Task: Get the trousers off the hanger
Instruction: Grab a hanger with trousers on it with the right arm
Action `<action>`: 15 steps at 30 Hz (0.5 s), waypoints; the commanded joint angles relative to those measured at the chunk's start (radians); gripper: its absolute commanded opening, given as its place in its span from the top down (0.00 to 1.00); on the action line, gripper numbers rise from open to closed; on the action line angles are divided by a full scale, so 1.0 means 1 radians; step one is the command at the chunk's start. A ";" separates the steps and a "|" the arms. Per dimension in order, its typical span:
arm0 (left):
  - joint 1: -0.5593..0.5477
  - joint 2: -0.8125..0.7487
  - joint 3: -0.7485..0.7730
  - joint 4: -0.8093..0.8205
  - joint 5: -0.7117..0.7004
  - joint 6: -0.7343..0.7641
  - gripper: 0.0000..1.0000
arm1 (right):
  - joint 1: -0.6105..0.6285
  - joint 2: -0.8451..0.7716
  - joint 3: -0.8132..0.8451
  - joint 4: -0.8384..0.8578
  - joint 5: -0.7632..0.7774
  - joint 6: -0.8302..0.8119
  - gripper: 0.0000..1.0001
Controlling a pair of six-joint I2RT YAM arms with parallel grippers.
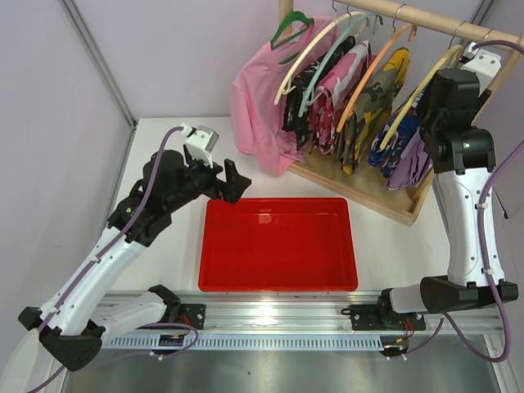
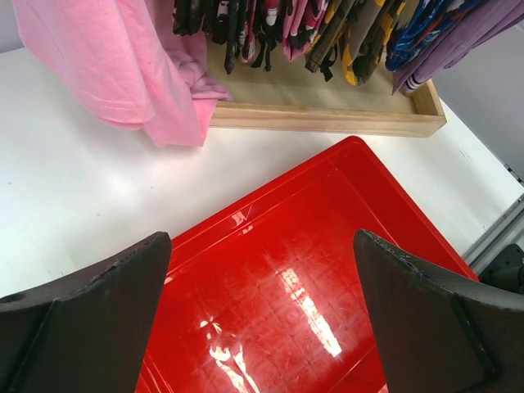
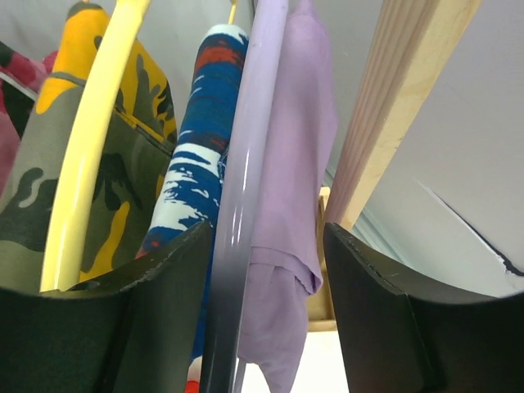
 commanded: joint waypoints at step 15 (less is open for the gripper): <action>-0.005 -0.013 0.000 0.027 -0.019 -0.003 0.01 | -0.008 0.031 0.052 -0.016 0.022 0.018 0.67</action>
